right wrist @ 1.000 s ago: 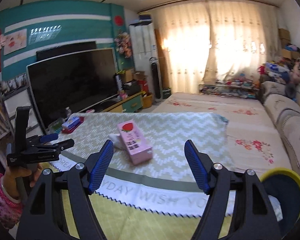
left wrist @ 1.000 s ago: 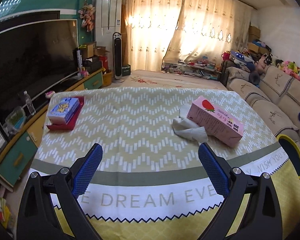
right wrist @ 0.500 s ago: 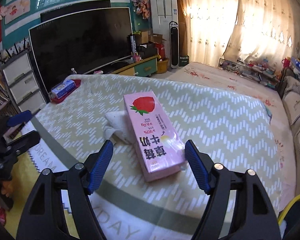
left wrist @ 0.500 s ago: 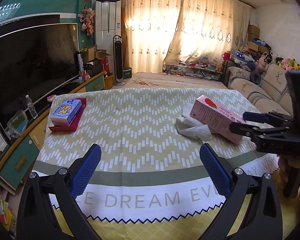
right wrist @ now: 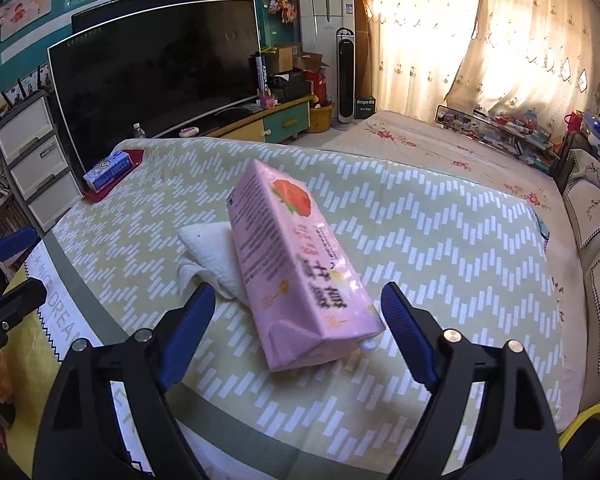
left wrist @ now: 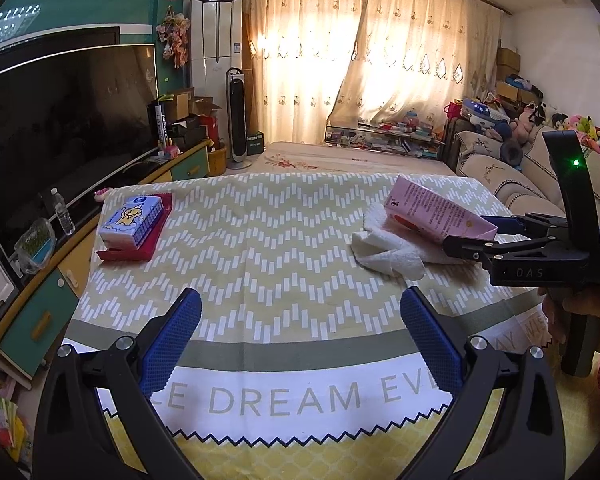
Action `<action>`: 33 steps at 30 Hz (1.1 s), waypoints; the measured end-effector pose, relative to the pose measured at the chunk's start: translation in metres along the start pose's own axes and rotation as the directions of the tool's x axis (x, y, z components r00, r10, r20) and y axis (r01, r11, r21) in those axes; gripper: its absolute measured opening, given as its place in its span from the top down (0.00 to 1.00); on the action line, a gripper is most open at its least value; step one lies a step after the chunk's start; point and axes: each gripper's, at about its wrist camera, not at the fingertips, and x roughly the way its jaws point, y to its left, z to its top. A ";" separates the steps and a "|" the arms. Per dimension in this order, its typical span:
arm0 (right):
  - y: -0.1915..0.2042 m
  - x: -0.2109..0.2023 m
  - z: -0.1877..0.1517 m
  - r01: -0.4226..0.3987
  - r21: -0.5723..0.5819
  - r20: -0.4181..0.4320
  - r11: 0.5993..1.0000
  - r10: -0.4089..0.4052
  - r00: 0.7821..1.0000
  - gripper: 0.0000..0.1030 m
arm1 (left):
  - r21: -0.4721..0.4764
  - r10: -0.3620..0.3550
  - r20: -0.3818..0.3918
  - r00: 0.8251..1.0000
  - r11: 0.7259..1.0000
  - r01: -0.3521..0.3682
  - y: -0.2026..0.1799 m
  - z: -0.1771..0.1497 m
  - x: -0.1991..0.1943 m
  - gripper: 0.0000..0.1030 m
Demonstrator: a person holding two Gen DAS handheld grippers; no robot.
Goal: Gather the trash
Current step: 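Move the right gripper to the pink milk carton and grasp it, then carry the pink carton with the right gripper into the bin and release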
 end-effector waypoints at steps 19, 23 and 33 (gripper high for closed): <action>-0.015 -0.075 -0.022 0.011 0.037 0.041 0.999 -0.013 0.999 0.56 | 0.016 -0.001 0.000 1.000 1.000 0.001 -0.002 -0.001 0.003 0.05; -0.052 -0.122 -0.053 0.105 0.125 0.083 0.987 -0.116 0.990 0.56 | 0.026 -0.003 -0.003 1.000 1.000 0.003 -0.005 -0.001 0.002 0.05; -0.188 -0.200 -0.174 0.515 0.372 -0.078 0.772 -0.527 0.846 0.56 | 0.038 -0.020 -0.026 0.999 0.999 0.021 -0.011 -0.001 0.007 0.05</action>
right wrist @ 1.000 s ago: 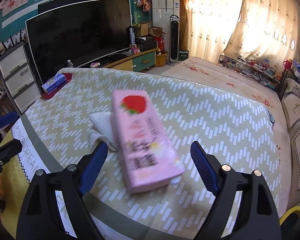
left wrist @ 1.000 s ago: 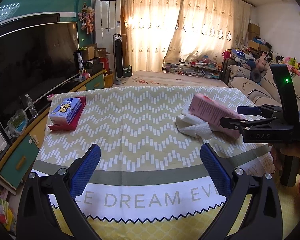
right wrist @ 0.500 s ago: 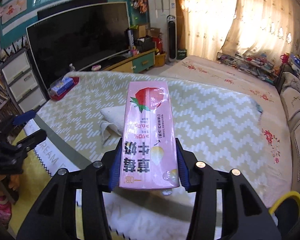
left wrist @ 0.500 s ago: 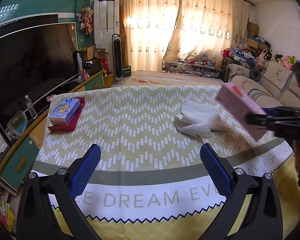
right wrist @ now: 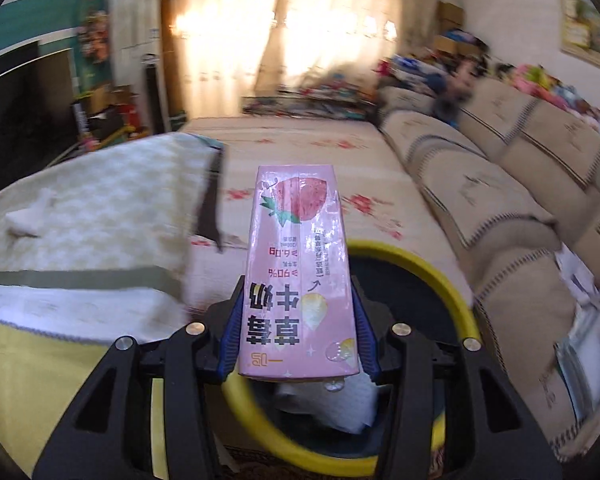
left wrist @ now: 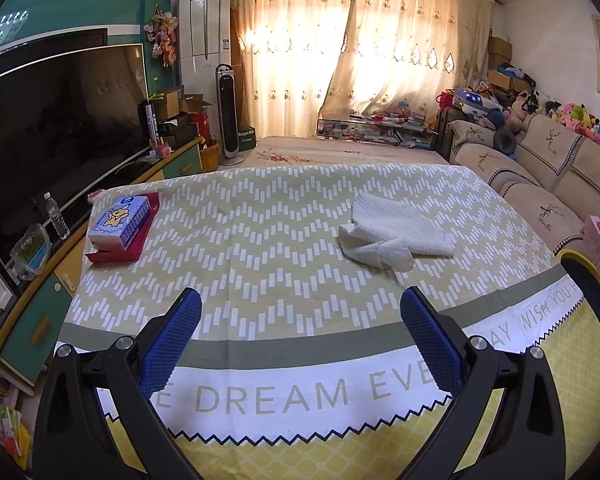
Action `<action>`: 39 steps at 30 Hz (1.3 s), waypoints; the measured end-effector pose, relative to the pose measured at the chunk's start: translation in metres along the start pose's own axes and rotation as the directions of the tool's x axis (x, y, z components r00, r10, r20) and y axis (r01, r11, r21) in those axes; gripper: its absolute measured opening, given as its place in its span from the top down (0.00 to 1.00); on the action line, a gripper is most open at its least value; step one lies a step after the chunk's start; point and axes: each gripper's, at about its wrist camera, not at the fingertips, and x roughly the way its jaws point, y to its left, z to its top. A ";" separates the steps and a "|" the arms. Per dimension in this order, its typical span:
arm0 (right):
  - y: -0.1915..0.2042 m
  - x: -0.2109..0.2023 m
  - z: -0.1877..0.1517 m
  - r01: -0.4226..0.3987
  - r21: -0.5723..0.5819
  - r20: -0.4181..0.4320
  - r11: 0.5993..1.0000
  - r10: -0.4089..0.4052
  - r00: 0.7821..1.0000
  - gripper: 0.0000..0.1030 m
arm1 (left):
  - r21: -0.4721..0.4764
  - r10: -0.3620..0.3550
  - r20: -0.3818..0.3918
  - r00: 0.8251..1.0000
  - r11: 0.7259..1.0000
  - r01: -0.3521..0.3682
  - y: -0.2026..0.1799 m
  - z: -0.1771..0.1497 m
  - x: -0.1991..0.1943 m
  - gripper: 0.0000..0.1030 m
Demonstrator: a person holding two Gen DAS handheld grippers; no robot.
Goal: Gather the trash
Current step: 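Carry the pink carton with the right gripper into the bin and release, then grasp the white tissue with the left gripper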
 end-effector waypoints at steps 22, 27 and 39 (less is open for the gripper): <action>0.026 -0.072 -0.010 -0.129 0.029 0.152 0.991 0.124 0.981 0.37 | 0.187 -0.126 -0.190 0.974 0.969 0.162 -0.075 0.054 0.094 0.05; 0.029 -0.077 -0.009 -0.138 0.027 0.154 0.990 0.132 0.979 0.36 | 0.193 -0.120 -0.227 0.967 0.967 0.165 -0.082 0.062 0.126 0.07; 0.013 -0.075 -0.012 -0.142 0.063 0.152 0.988 0.131 0.980 0.36 | 0.199 -0.143 -0.264 0.954 0.960 0.199 -0.092 0.067 0.128 0.86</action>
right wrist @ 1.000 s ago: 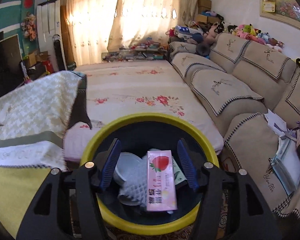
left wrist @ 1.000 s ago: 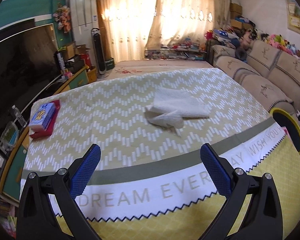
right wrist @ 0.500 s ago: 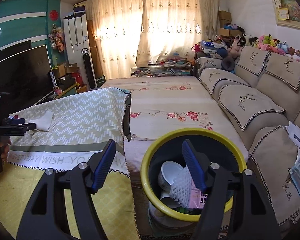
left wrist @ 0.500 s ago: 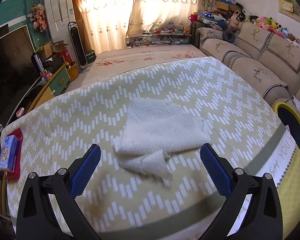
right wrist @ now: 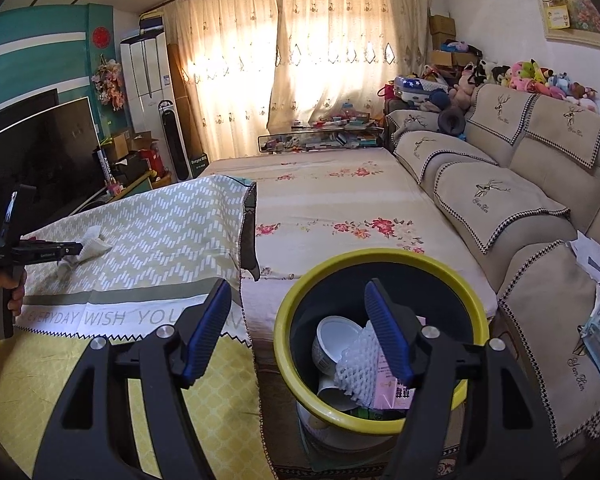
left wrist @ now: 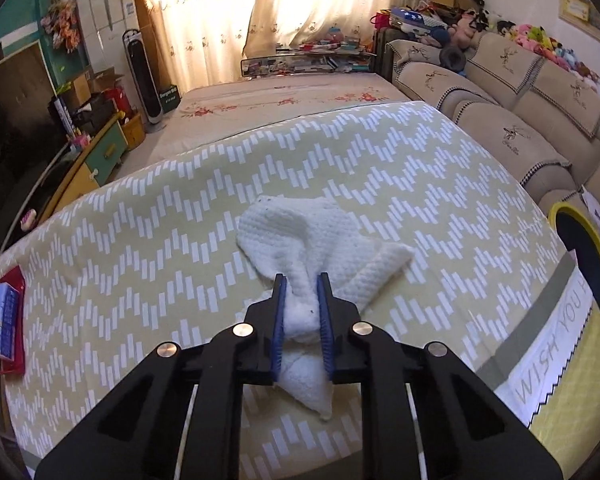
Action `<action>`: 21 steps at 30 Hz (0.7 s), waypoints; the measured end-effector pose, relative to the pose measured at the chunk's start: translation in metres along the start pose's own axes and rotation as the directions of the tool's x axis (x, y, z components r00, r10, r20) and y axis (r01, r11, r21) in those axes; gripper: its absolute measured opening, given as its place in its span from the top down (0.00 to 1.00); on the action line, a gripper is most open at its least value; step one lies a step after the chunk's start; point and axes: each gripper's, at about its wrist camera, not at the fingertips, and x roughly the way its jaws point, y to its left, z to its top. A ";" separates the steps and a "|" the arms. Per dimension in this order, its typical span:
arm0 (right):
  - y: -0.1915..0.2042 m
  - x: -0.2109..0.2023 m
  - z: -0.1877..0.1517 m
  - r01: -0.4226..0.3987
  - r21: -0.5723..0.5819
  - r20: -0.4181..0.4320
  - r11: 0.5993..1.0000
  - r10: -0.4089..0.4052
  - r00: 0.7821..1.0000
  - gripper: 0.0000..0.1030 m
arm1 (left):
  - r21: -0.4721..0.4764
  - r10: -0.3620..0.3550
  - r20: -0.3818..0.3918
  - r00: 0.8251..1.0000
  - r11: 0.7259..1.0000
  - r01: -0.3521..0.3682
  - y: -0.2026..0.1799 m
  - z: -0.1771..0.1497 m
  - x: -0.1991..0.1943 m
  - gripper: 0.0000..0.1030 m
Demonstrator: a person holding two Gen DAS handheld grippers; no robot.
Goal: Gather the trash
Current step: 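Grasp the white tissue with the left gripper, then carry the tissue with the left gripper into the bin and release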
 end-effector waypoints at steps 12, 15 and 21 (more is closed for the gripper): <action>-0.018 -0.060 0.008 0.053 -0.006 0.122 0.999 -0.052 0.991 0.36 | 0.158 -0.124 0.133 0.983 0.982 0.103 -0.110 0.005 -0.092 0.87; -0.031 -0.076 0.006 0.086 -0.005 0.146 0.996 -0.084 0.986 0.36 | 0.210 -0.192 0.154 0.969 0.965 0.157 -0.157 0.017 -0.106 0.87; -0.067 -0.102 -0.001 0.158 0.033 0.175 0.987 -0.161 0.971 0.36 | 0.312 -0.307 0.132 0.942 0.916 0.254 -0.255 0.034 -0.111 0.87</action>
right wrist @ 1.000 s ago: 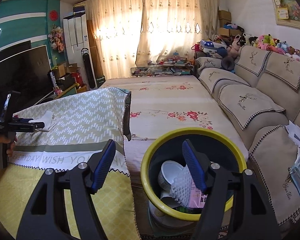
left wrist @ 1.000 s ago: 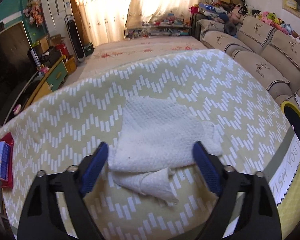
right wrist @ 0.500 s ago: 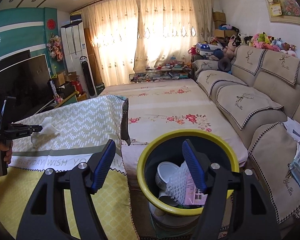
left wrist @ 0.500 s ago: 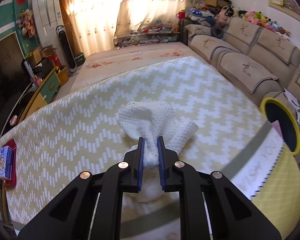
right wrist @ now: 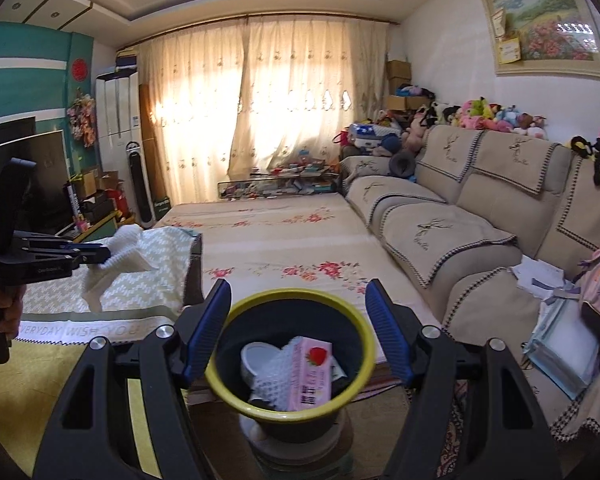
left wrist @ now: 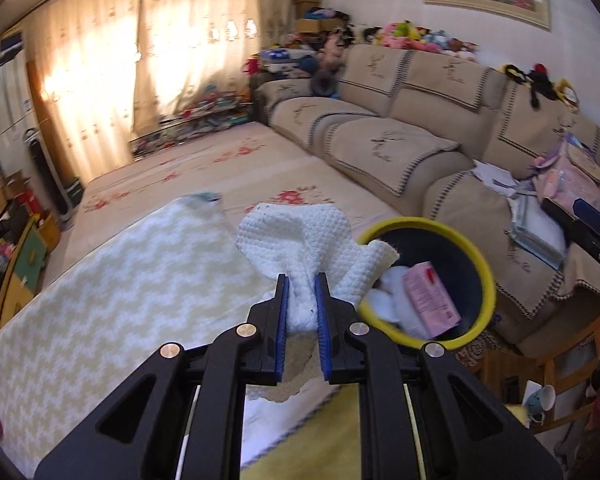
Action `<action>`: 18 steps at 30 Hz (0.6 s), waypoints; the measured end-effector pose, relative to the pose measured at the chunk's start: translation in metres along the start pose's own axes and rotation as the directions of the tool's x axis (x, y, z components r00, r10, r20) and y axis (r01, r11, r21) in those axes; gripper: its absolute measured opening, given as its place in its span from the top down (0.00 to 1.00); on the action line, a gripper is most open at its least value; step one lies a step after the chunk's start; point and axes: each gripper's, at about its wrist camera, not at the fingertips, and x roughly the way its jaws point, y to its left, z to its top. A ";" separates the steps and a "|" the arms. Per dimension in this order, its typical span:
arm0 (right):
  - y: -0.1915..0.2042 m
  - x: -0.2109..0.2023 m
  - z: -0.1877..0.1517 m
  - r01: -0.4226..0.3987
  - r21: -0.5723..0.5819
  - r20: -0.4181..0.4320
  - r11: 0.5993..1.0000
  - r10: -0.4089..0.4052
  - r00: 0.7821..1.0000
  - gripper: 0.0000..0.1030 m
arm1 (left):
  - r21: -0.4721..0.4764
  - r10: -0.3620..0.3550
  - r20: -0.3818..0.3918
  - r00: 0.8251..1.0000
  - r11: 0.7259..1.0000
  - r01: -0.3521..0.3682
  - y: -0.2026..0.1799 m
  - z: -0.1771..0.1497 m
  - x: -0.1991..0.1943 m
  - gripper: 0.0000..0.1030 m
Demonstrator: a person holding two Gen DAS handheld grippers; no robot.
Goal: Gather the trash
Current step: 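Carry the tissue with the left gripper into the bin and release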
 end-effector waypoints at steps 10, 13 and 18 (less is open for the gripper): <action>-0.055 -0.004 -0.008 0.070 0.067 -0.008 0.995 -0.069 0.998 0.35 | 0.100 -0.148 -0.090 0.985 0.983 0.157 -0.128 0.036 0.084 0.86; -0.062 -0.004 -0.011 0.078 0.078 -0.009 0.994 -0.077 0.997 0.35 | 0.108 -0.155 -0.124 0.980 0.980 0.169 -0.146 0.038 0.117 0.86; -0.064 -0.004 -0.011 0.076 0.093 -0.013 0.993 -0.075 0.997 0.31 | 0.084 -0.132 -0.224 0.966 0.985 0.154 -0.155 0.030 0.168 0.58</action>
